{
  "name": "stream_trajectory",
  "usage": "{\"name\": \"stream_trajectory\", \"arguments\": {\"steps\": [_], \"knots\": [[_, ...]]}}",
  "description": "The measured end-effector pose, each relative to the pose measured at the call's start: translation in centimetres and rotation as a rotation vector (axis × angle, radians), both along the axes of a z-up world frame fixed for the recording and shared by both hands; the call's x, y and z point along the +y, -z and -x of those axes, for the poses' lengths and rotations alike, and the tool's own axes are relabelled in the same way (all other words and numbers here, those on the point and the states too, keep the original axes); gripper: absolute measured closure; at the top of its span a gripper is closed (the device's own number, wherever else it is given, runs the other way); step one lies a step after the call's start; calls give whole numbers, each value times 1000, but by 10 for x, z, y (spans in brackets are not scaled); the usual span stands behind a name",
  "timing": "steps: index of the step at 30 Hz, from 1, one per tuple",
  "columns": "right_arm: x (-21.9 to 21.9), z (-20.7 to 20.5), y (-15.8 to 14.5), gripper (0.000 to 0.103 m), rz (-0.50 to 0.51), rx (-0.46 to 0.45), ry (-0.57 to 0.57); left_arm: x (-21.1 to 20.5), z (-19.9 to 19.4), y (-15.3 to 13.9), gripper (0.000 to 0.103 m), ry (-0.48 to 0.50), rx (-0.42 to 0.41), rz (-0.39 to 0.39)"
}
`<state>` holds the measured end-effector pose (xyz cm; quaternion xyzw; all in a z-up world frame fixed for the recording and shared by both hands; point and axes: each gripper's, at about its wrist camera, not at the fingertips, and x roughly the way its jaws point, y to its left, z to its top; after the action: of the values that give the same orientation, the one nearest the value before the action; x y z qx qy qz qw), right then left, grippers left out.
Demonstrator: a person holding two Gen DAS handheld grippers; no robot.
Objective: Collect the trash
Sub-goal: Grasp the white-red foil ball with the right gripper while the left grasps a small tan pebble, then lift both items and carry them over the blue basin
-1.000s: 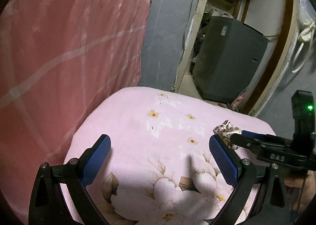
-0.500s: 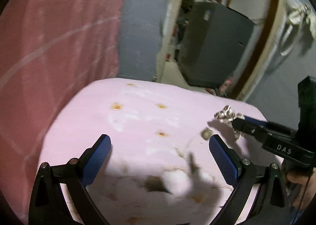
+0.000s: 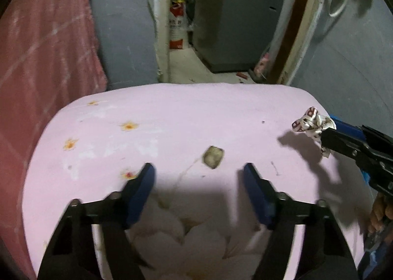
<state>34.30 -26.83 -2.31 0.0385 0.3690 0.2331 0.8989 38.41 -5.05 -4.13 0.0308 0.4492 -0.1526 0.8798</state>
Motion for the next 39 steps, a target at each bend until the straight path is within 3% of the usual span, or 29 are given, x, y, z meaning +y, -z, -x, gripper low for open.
{"name": "stream_trajectory", "arguments": {"steps": [5, 10, 18, 23, 39], "knots": [[-5, 8, -1, 72, -16, -15, -7, -16, 3, 4, 73, 53, -4, -19], [-10, 16, -2, 72, -37, -28, -9, -24, 7, 7, 91, 84, -7, -40], [-13, 23, -2, 72, -40, -47, 6, -24, 10, 7, 91, 80, -26, -38], [-15, 34, -3, 72, -50, -70, 21, -21, 20, -2, 91, 72, -77, 7], [-26, 87, -40, 72, -96, -317, 117, -20, 88, -52, 91, -27, -411, 190]]}}
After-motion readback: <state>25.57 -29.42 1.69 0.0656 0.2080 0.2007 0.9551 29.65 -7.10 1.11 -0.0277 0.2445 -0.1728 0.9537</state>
